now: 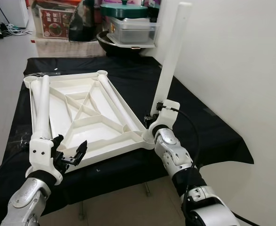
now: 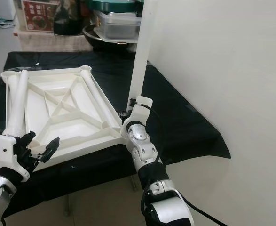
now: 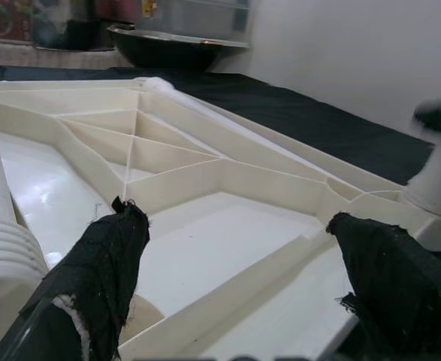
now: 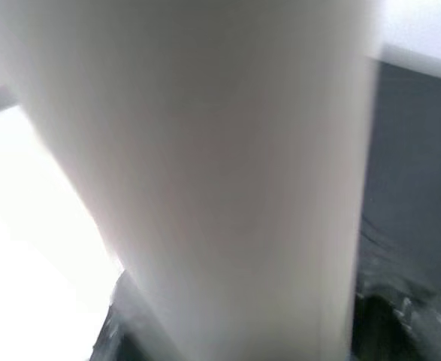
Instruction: Building children table
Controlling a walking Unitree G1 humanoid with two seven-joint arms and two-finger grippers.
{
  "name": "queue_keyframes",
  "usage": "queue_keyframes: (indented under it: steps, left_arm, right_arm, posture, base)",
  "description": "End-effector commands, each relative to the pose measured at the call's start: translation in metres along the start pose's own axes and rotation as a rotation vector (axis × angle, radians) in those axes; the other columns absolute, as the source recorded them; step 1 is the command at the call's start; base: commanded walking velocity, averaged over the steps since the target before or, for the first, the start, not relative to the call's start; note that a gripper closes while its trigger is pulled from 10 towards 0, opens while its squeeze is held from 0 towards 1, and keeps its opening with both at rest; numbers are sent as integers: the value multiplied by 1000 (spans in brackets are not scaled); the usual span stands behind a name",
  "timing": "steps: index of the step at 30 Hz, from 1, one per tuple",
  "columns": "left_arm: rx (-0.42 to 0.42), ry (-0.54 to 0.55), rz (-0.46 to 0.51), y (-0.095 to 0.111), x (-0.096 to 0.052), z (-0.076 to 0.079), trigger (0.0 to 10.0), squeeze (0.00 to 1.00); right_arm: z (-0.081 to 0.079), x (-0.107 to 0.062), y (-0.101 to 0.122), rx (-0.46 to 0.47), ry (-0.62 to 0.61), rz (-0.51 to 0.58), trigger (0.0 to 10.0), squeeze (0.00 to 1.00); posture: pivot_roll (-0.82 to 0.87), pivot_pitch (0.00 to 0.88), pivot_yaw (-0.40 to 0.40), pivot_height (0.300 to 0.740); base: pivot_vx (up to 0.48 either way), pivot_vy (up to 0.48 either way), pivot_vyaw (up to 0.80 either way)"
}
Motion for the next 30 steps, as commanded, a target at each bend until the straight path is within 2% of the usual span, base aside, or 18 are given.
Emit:
queue_keyframes:
  steps: [1,3,4,5,7,8,9,10,13,16,20,21,22,23,24,27,29,30]
  left_arm:
    - [-7,-6,1,-1,1,4,10000,0]
    - [-7,-6,1,-1,1,4,10000,0]
    - [-8,-6,1,-1,1,4,10000,0]
    - [-9,-7,2,-1,1,4,10000,0]
    - [-11,-8,3,-1,2,4,10000,0]
    - [-11,-8,3,-1,2,4,10000,0]
    - [-13,-9,5,-1,2,5,10000,0]
    - [-13,-9,5,-1,2,5,10000,0]
    - [-13,-9,5,-1,2,5,10000,0]
    - [-13,-7,6,-1,2,5,10000,0]
    - [-13,-7,5,-2,1,5,10000,0]
    - [-12,-7,4,-2,1,5,10000,0]
    - [-12,-7,4,-2,1,5,10000,0]
    - [-12,-7,3,-2,0,5,10000,0]
    - [-12,-7,3,-2,0,5,10000,0]
    - [-11,-6,2,-2,0,5,10000,0]
    - [-11,-6,2,-2,0,5,10000,0]
    - [-10,-6,2,-2,-1,4,10000,0]
  right_arm:
    - [-7,-1,-14,55,82,-52,10000,1000]
    - [-7,-1,-14,55,82,-52,10000,1000]
    - [-17,-1,-6,66,154,-38,10000,1000]
    - [-28,-1,4,72,262,-12,10000,0]
    - [-45,-6,19,90,456,33,10000,0]
    - [-45,-6,19,90,456,33,10000,0]
    - [-55,-15,23,66,625,53,10000,0]
    - [-58,-19,23,51,689,56,10000,0]
    - [-61,-23,22,28,752,50,10000,0]
    - [-75,-47,10,-63,1012,7,10000,0]
    - [-81,-62,0,-105,1143,-20,10000,0]
    - [-84,-68,-5,-109,1174,-30,8667,0]
    - [-86,-70,-8,-109,1196,-36,8667,0]
    - [-86,-68,-12,-105,1175,-39,0,0]
    - [-86,-68,-12,-105,1175,-39,0,0]
    - [-77,-41,-14,-65,928,-28,0,0]
    - [-71,-34,-14,-48,851,-31,0,0]
    - [-58,-21,-13,-42,691,-25,0,0]
  posture:
    - [202,0,-156,740]
    - [202,0,-156,740]
    - [202,0,-158,740]
    - [202,0,-158,740]
    - [192,0,-158,740]
    - [192,0,-158,740]
    - [196,0,-160,740]
    - [196,0,-160,740]
    - [196,0,-160,740]
    - [202,0,-165,740]
    - [206,0,-167,740]
    - [208,0,-168,740]
    - [209,0,-168,740]
    - [209,0,-168,740]
    - [209,0,-168,740]
    - [209,0,-165,740]
    - [209,0,-165,740]
    - [209,0,-163,740]
  base:
    - [0,0,0]
    - [0,0,0]
    - [0,0,0]
    - [0,0,0]
    - [0,0,0]
    - [0,0,0]
    - [0,0,0]
    - [0,0,0]
    - [0,0,0]
    - [0,0,0]
    - [0,0,0]
    - [0,0,0]
    - [0,0,0]
    - [0,0,0]
    - [0,0,0]
    - [0,0,0]
    - [0,0,0]
    - [0,0,0]
Point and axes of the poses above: a point about 5 cm out from each wrist's last joint towards the gripper, its own x axis pointing out of the wrist towards the gripper, its own y axis along the axis of the wrist's last joint, z = x × y, the point moved 4 cm from there along x, pointing out of the wrist towards the gripper, and after that the axes turned 5 degrees about x, right-handed, at the moved point
